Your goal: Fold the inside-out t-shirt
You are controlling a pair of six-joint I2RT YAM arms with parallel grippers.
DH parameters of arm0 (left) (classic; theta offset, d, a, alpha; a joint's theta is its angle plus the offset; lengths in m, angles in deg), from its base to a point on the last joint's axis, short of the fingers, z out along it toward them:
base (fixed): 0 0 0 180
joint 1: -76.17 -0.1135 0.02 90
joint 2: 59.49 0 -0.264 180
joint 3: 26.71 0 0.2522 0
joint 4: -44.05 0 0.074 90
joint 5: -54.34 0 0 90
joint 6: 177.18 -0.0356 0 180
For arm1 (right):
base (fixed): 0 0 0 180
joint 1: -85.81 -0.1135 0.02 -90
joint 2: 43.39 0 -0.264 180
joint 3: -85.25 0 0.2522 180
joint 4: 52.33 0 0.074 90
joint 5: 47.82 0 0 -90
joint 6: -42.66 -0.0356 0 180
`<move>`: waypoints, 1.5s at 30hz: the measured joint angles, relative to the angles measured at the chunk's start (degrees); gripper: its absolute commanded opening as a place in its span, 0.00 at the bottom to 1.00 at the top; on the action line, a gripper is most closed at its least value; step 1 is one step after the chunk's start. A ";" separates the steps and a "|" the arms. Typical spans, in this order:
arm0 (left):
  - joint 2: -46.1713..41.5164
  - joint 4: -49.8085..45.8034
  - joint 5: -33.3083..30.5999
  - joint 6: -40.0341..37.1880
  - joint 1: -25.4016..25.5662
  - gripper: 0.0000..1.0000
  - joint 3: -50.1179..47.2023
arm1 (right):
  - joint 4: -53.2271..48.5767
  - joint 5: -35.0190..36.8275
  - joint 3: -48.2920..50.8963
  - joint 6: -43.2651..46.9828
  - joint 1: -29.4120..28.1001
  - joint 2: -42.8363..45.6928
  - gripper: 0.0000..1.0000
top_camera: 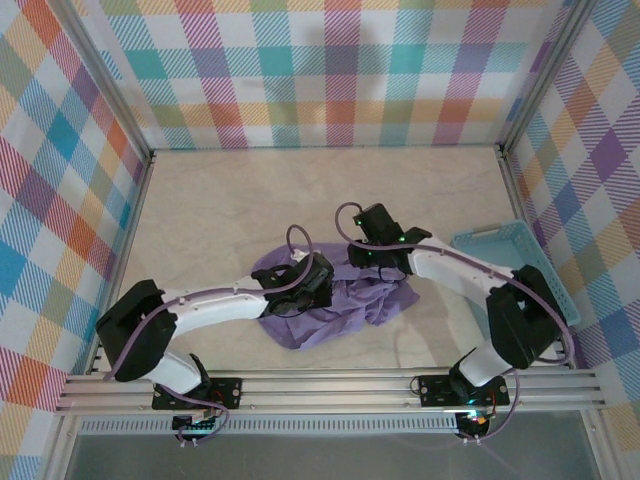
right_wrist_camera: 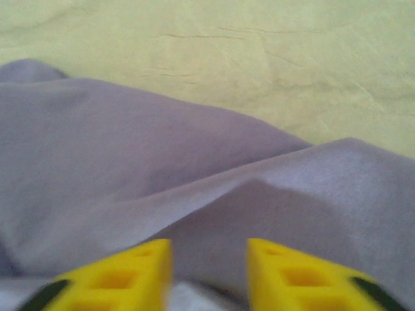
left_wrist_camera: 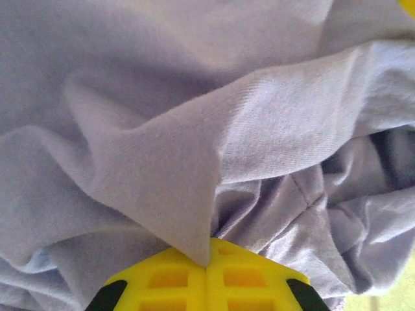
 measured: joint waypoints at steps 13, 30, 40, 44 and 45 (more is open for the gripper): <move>-4.00 0.59 -1.25 -1.97 0.02 0.00 -2.34 | -2.78 0.63 6.45 2.69 -2.43 -0.35 0.53; -5.11 3.39 -2.86 -8.63 8.33 0.00 -4.33 | -5.49 7.93 -4.59 1.66 0.09 -3.54 0.08; -7.50 2.27 -6.05 -8.83 8.61 0.00 -5.49 | -6.38 4.50 -0.87 0.72 0.22 2.27 0.43; -7.63 2.05 -6.93 -8.83 8.61 0.00 -5.49 | -6.58 1.16 2.84 -1.81 -2.12 7.48 0.45; -7.63 2.05 -7.06 -8.83 8.61 0.00 -5.49 | -6.56 0.28 3.48 -2.49 -3.15 7.76 0.45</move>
